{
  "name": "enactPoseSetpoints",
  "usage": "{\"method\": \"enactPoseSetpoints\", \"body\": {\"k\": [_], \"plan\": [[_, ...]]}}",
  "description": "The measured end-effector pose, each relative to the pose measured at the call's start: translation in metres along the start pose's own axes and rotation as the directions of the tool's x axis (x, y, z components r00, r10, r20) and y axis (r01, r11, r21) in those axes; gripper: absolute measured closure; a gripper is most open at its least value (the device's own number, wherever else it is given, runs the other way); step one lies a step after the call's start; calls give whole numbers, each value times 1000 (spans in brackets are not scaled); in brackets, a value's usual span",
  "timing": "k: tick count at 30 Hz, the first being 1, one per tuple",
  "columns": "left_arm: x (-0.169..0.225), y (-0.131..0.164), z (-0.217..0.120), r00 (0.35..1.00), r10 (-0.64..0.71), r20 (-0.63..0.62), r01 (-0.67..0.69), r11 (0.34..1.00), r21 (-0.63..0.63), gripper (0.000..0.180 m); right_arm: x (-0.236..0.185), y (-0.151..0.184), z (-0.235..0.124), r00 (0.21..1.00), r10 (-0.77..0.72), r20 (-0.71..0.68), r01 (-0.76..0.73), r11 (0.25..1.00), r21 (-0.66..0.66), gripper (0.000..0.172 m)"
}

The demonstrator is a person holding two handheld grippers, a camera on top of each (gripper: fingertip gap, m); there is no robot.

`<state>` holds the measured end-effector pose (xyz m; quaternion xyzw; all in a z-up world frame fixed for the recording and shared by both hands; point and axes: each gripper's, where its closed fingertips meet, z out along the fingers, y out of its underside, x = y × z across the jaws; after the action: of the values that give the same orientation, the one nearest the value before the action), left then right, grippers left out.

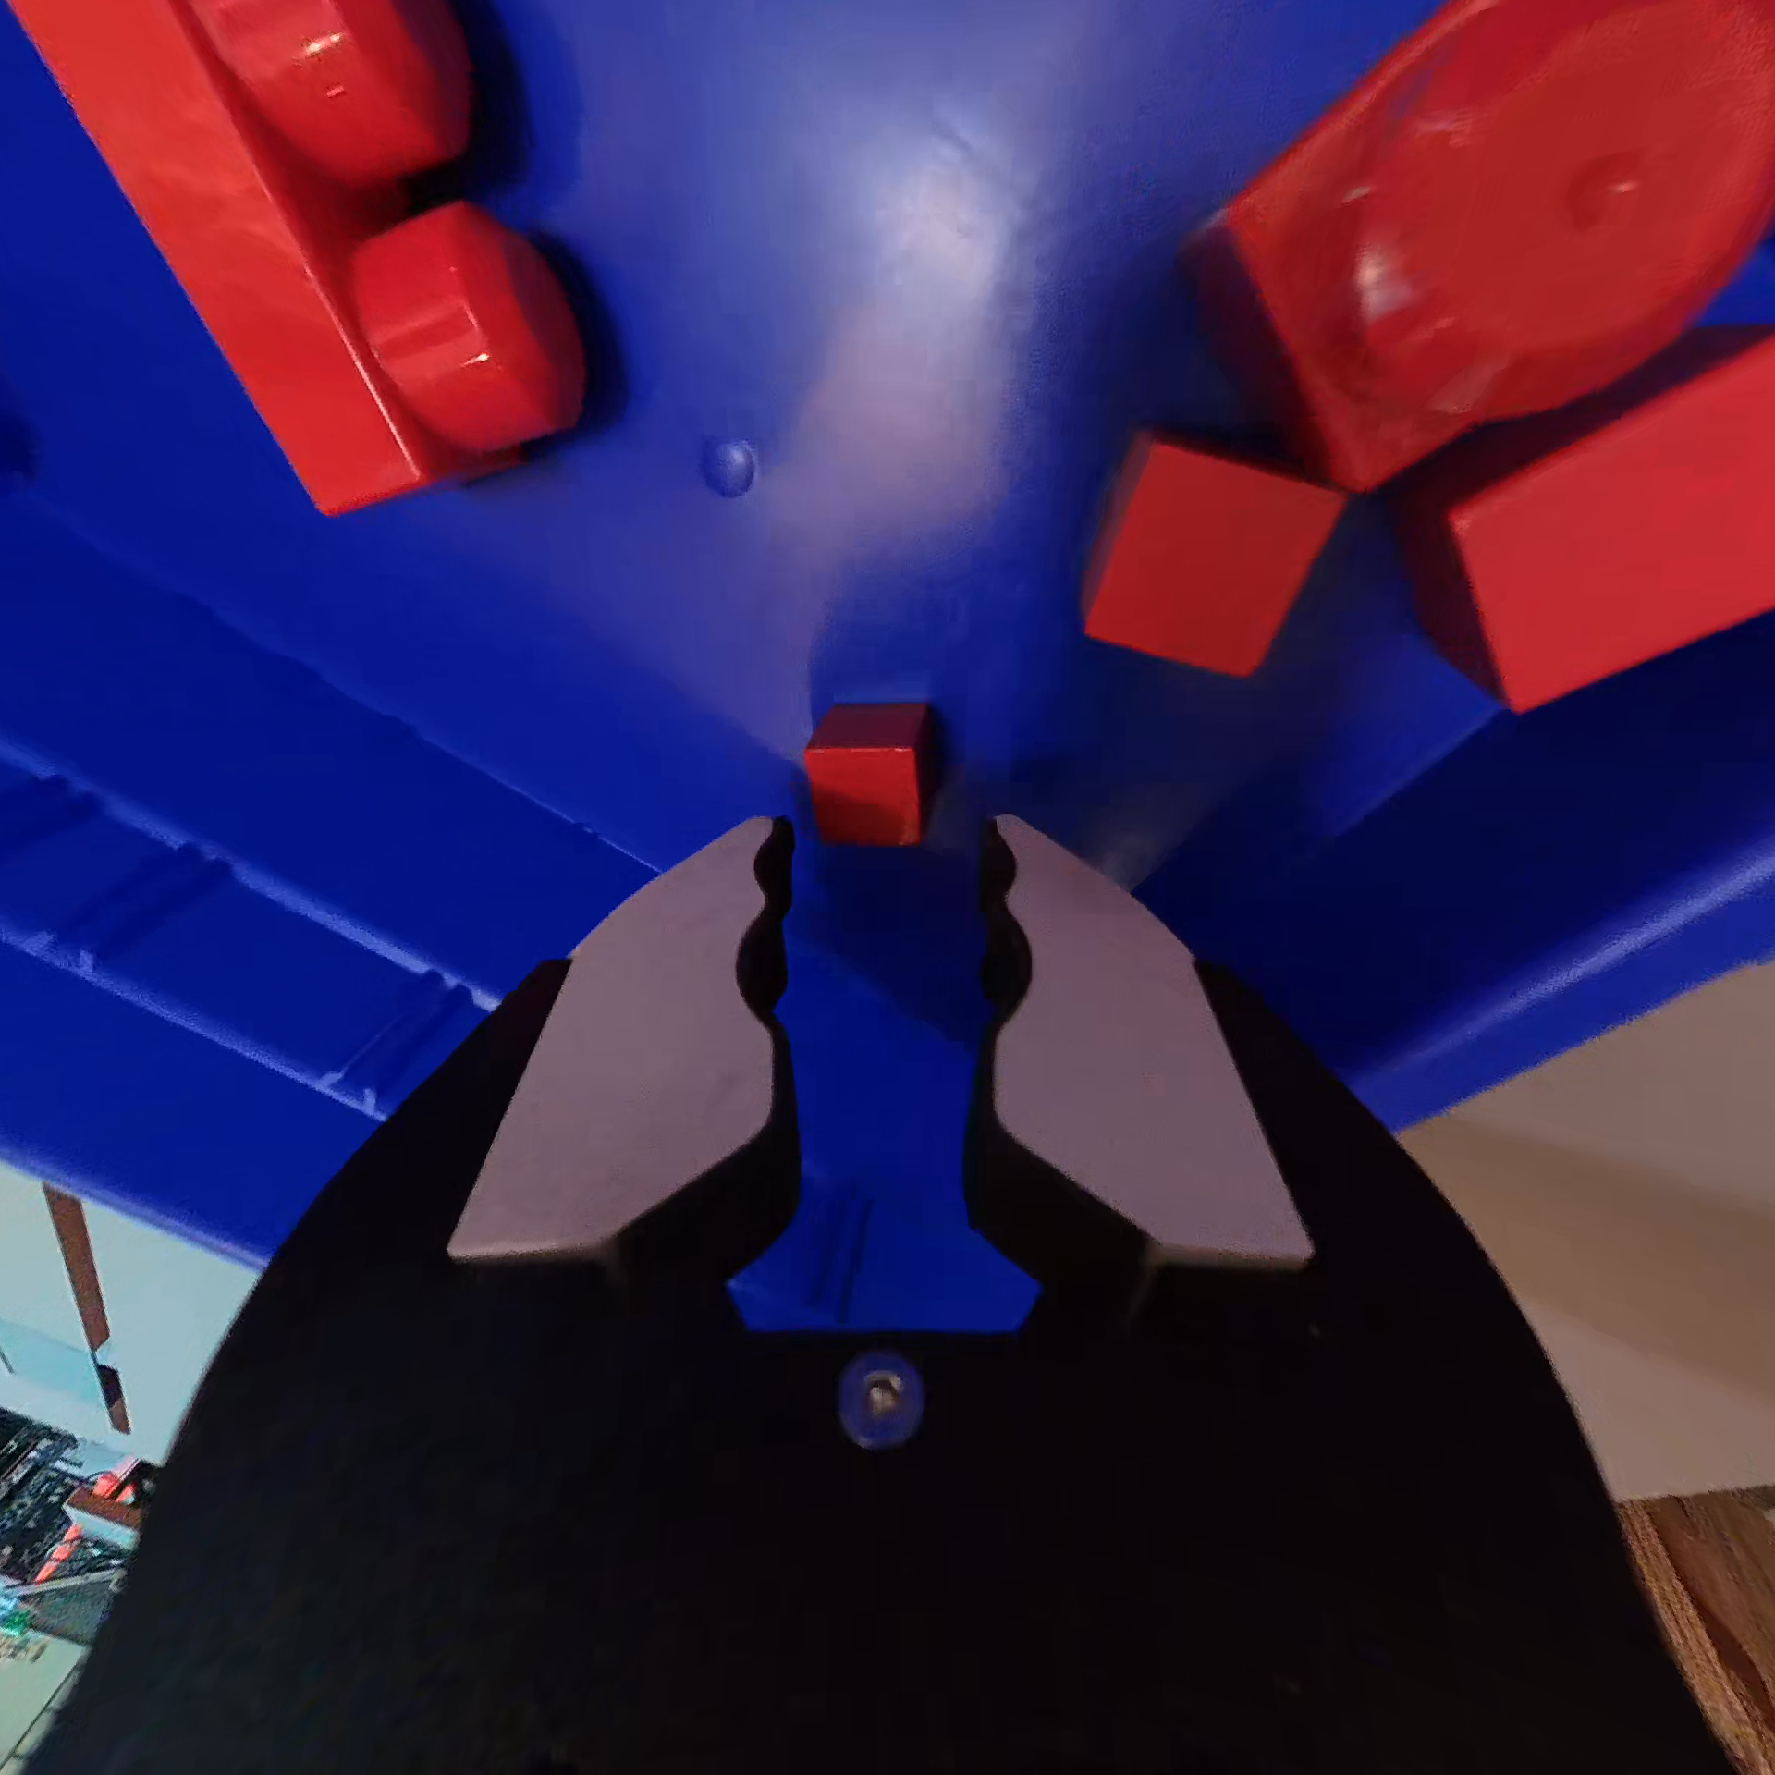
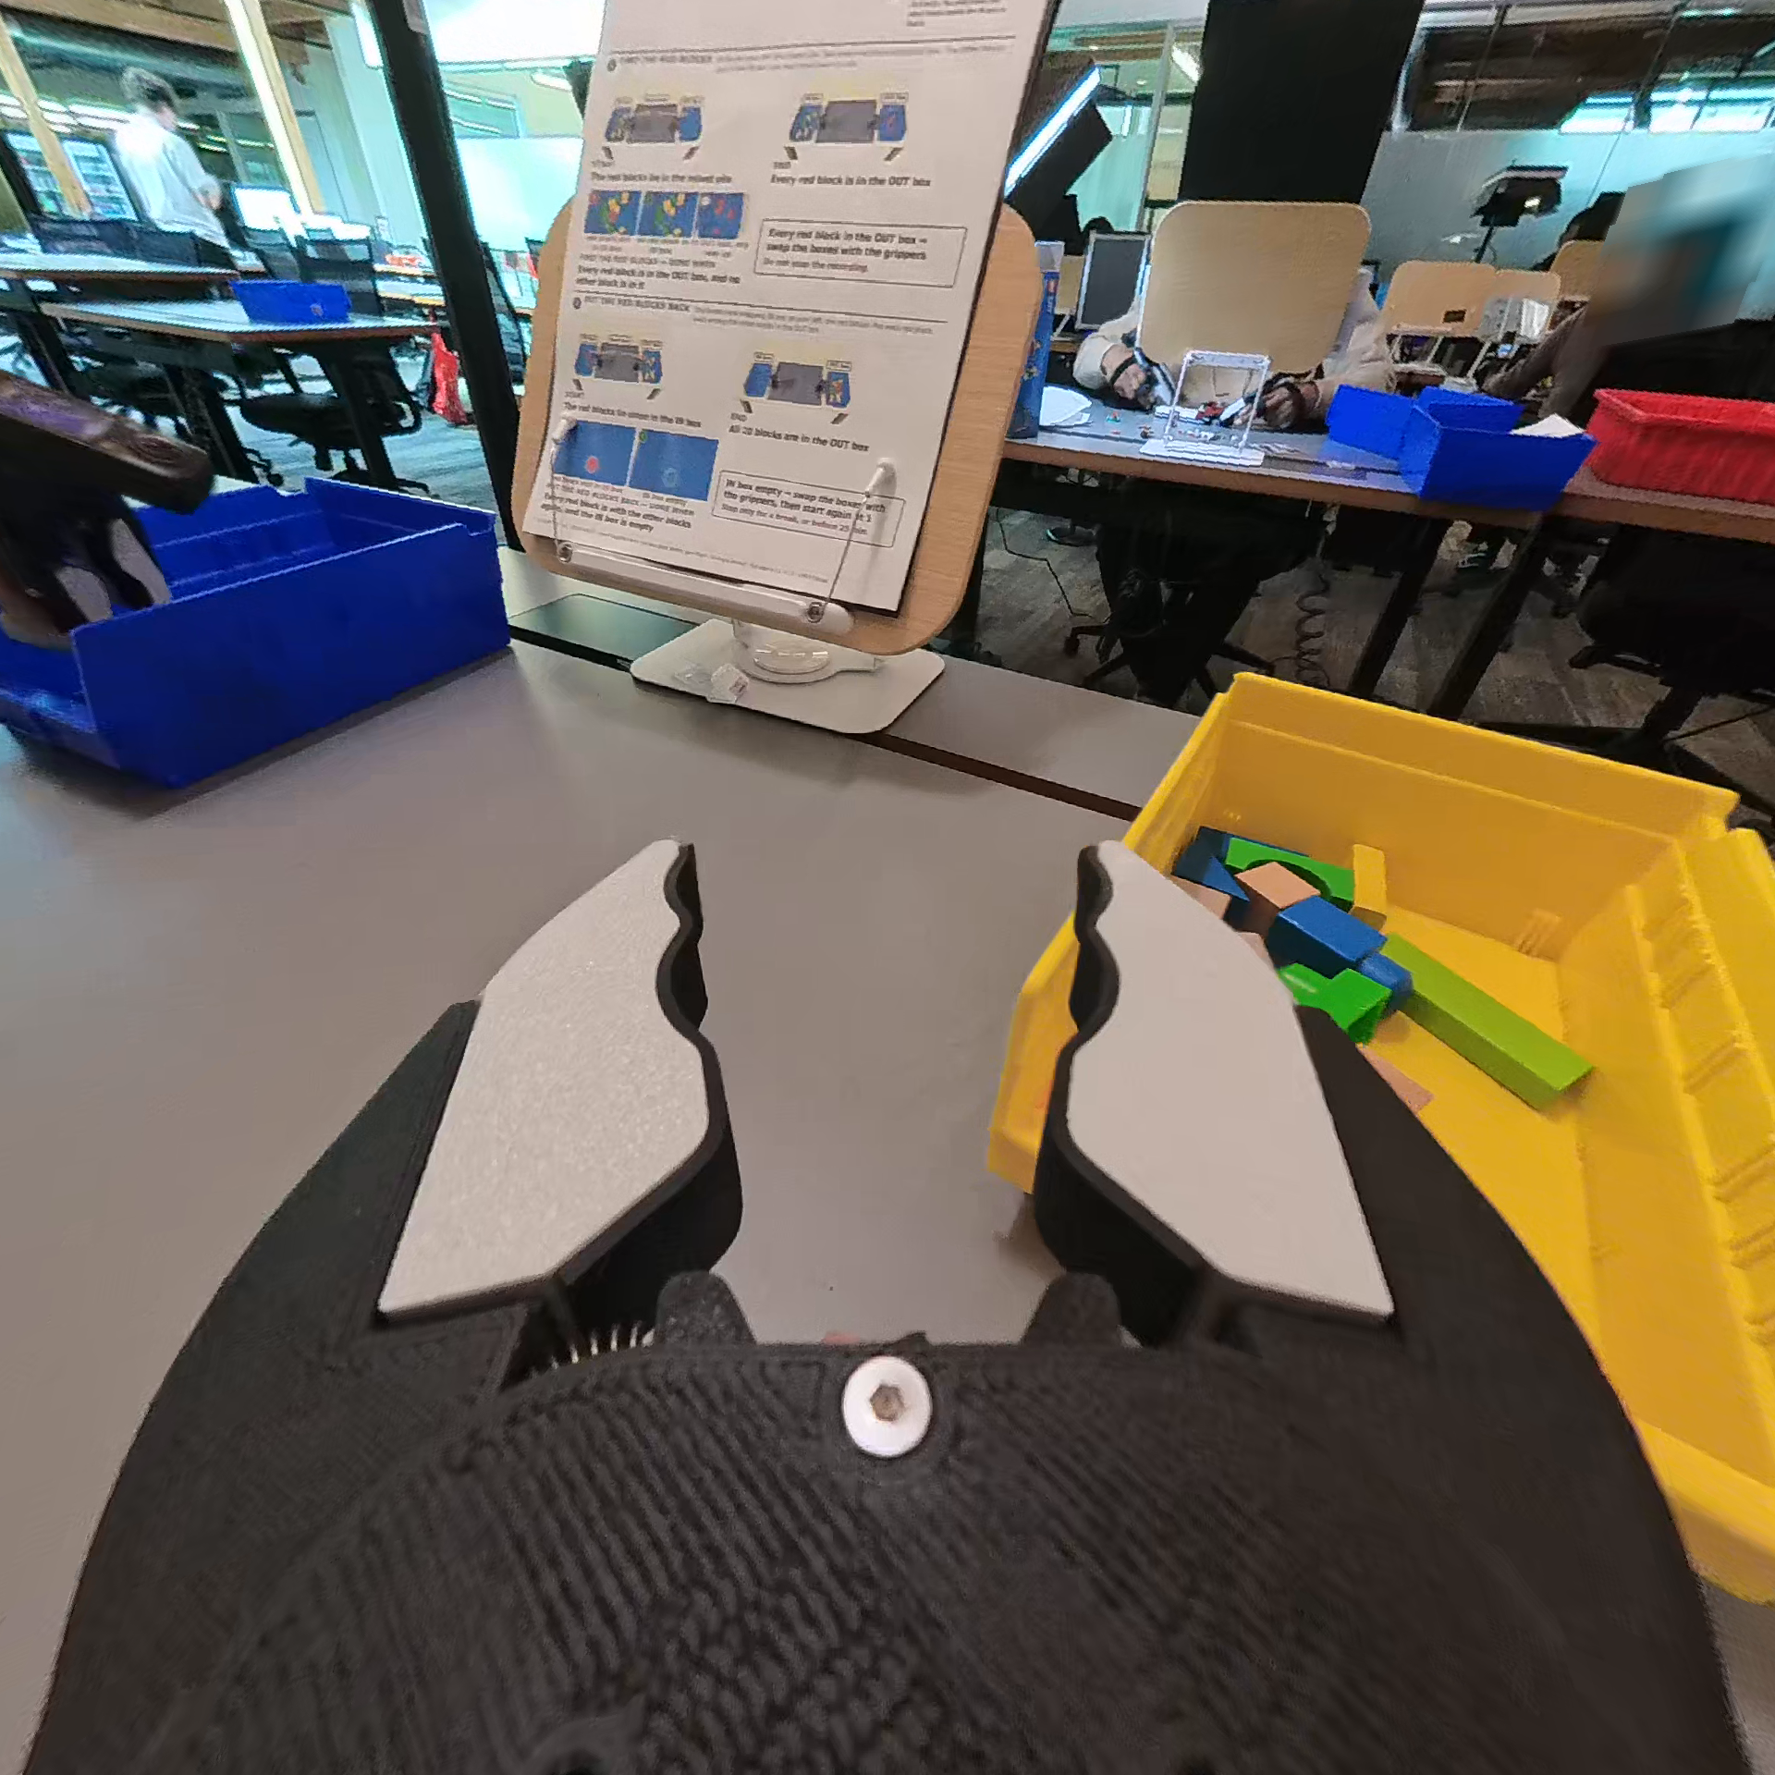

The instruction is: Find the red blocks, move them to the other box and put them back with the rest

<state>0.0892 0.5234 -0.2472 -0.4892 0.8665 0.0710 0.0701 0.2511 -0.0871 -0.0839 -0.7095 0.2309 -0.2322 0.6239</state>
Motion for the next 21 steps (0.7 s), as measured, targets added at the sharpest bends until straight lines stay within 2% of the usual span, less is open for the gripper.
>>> {"method": "enactPoseSetpoints", "body": {"k": [3,4,5,8,11,13,16,18,21], "plan": [[-4,-2,7,1000,-24,5,23,999,24,145,-3,4,3,1000,-4,12,4,1000,-10,97],[-4,-3,8,1000,-26,5,26,999,32,155,-4,6,4,1000,-6,12,7,1000,-19,97],[-4,-3,8,1000,-23,6,23,999,33,157,-5,8,5,1000,-9,17,9,1000,-27,97],[-4,-5,-7,999,-35,6,35,997,66,158,-13,10,8,999,-17,42,19,999,-34,98],[1,-29,-48,993,-112,-24,114,958,262,159,-27,2,11,994,-88,62,87,996,13,100],[16,-53,-87,983,-159,-90,182,876,447,159,-42,-2,15,985,-151,87,149,988,32,99],[65,-92,-149,952,-137,-275,293,677,676,159,-77,-11,22,943,-299,146,284,952,116,97],[112,-117,-184,905,-69,-420,387,544,745,159,-105,-17,24,897,-403,180,368,908,200,99],[191,-150,-213,804,80,-589,500,444,743,159,-151,-18,23,804,-543,244,462,828,318,105]]}}
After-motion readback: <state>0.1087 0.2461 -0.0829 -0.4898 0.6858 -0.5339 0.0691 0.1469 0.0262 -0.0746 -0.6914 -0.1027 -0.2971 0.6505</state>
